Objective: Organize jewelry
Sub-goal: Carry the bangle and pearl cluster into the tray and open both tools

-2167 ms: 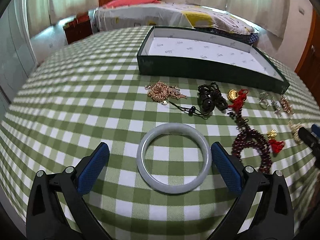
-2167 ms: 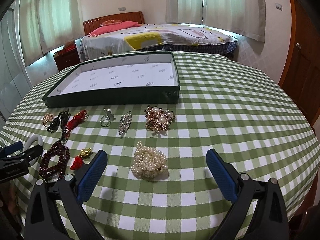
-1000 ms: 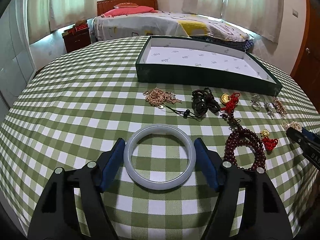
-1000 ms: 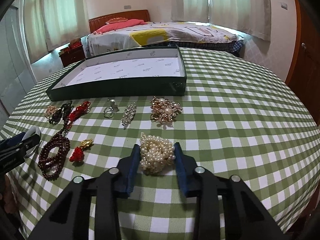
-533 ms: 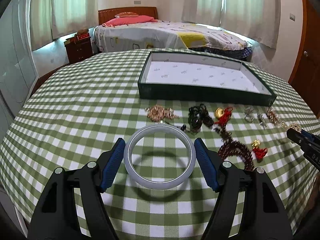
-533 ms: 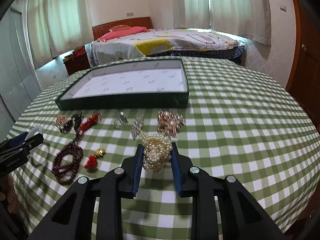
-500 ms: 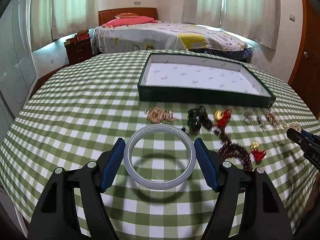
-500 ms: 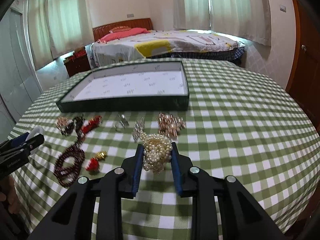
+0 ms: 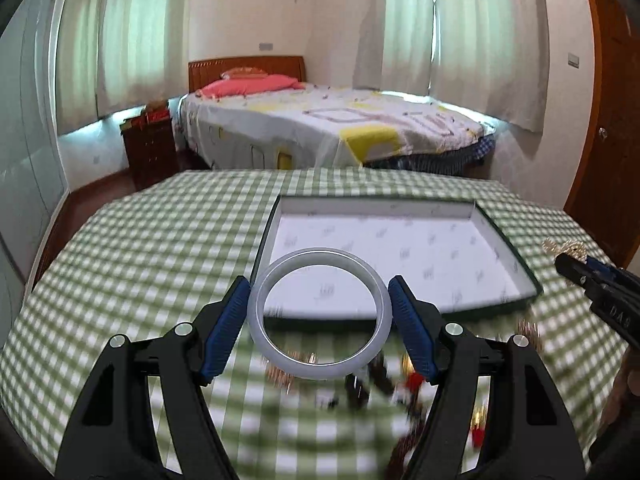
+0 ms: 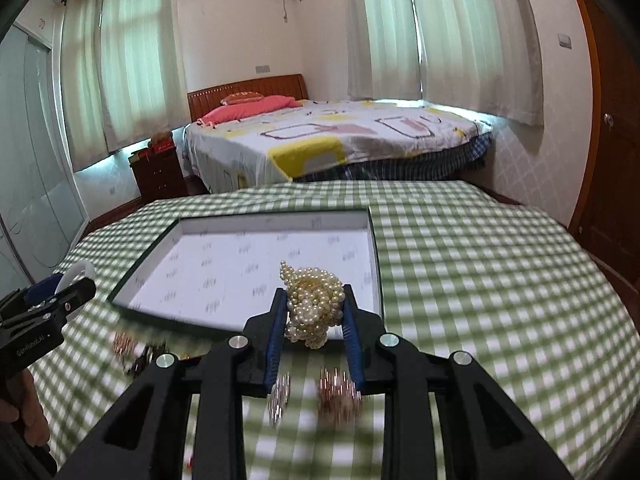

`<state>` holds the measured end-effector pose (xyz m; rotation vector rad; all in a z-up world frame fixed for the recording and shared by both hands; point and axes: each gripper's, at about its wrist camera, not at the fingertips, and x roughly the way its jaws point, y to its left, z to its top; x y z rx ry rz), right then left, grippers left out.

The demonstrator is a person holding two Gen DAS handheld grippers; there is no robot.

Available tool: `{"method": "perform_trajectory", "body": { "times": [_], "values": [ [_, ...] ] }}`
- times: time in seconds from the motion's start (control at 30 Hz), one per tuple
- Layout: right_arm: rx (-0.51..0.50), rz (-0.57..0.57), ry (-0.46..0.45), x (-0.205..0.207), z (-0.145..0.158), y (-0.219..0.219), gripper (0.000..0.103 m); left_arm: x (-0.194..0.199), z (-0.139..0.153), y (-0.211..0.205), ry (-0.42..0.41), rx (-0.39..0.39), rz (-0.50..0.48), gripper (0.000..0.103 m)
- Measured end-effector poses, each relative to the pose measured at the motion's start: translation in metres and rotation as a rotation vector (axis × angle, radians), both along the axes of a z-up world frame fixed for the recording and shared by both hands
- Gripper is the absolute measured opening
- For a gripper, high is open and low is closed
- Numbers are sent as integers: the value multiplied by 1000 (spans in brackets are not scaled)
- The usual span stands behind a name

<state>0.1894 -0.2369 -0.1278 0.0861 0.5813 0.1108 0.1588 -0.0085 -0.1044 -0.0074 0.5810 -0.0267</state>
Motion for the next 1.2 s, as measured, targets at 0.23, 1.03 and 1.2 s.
{"method": "perform_trajectory", "body": {
  "times": [0.23, 1.03, 1.2],
  "values": [
    [-5, 5, 43, 48, -13, 3, 28, 73, -17, -13, 64, -19, -23, 69],
    [-33, 14, 239, 83, -64, -3, 32, 120, -82, -14, 303, 32, -49, 69],
    [-27, 32, 237, 83, -64, -2, 37, 121, -82, -15, 303, 30, -53, 71]
  ]
}}
